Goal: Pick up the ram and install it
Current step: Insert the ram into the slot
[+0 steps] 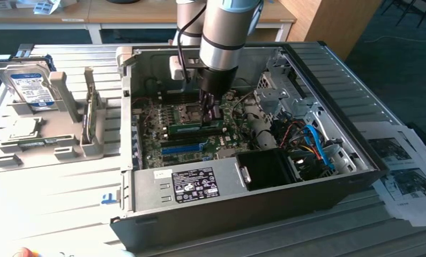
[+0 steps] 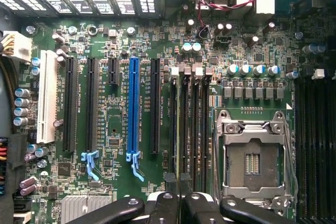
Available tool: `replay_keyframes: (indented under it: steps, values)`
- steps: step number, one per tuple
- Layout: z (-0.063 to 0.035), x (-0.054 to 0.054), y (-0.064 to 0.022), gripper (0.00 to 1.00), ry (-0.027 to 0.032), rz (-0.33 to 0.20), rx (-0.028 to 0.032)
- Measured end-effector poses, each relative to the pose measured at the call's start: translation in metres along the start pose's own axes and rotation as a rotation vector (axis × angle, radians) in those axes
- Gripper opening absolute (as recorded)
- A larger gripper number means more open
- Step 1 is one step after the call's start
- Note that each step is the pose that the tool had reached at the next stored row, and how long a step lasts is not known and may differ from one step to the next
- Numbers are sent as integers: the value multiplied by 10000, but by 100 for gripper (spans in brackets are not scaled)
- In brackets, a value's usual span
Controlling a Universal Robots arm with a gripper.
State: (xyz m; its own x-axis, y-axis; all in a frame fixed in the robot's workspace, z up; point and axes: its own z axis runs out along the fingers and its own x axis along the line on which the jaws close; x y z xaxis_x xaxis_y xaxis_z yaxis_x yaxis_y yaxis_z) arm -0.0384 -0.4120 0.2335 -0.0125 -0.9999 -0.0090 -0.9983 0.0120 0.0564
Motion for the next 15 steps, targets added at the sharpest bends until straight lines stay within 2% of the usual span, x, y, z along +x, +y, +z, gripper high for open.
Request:
replay_keyframes:
  steps: [15]
  values:
    - [0, 10, 6, 12, 1, -1, -1]
